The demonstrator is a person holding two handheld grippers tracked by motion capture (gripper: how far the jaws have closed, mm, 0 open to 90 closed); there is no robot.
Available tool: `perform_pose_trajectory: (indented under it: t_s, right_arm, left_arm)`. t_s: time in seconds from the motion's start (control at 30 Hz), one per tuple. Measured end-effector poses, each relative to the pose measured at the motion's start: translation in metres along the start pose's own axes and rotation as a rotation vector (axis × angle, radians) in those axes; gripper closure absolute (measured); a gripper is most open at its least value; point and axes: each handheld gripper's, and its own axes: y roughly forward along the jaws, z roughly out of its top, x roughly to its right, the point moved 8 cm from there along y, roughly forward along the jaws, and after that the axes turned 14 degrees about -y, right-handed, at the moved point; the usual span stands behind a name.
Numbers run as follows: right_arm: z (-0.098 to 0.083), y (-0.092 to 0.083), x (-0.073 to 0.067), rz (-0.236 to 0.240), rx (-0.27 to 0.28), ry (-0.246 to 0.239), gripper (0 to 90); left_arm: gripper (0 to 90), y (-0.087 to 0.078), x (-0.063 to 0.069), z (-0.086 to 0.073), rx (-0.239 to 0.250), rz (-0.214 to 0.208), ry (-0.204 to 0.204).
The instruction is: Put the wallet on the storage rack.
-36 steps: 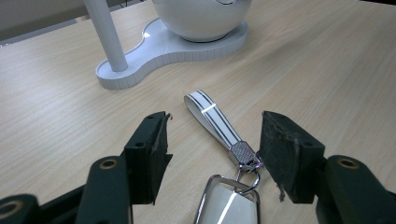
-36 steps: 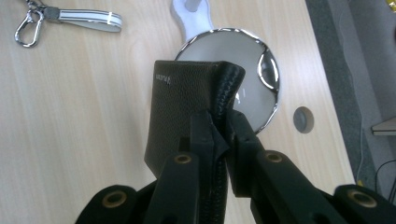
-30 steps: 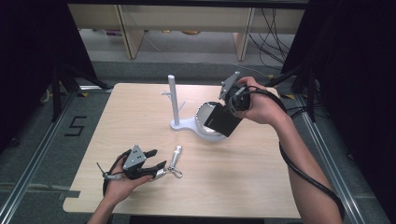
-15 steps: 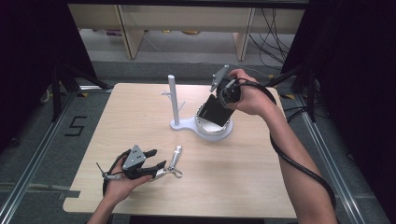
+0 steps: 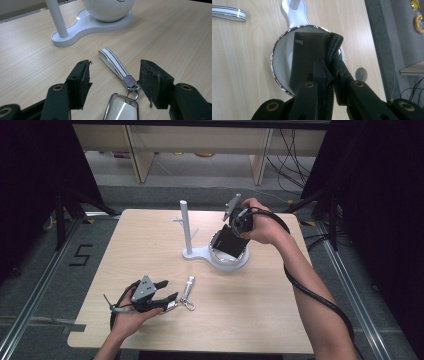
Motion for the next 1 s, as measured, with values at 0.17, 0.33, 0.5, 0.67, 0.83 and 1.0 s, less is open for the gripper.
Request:
perform_pose_trajectory:
  t_s: [0.17,0.33,0.5,0.67,0.83,1.0]
  right_arm:
    - [-0.001,0.012,-0.001,0.019,0.012,0.026,80.5]
    - [-0.005,0.019,0.002,-0.016,0.024,0.075,72.9]
    - [-0.011,0.008,0.01,-0.097,0.065,0.137,62.6]
    - [-0.025,-0.008,0.0,-0.115,0.119,0.255,56.2]
    - [-0.052,-0.011,-0.031,-0.103,0.135,0.346,45.2]
    - [-0.074,-0.009,-0.07,-0.109,0.224,0.453,45.4]
  left_arm:
    - [41.2,-0.001,0.0,0.0,-0.001,0.004,-0.004]
    - [41.2,-0.001,0.0,-0.001,0.001,0.0,0.0]
    - [40.9,0.0,0.001,-0.001,-0.004,-0.004,-0.006]
    - [40.5,-0.001,0.002,0.001,0.001,-0.002,-0.009]
    - [39.5,-0.001,0.002,0.001,0.002,-0.001,-0.018]
    - [40.5,0.001,0.007,0.005,0.007,-0.019,-0.015]
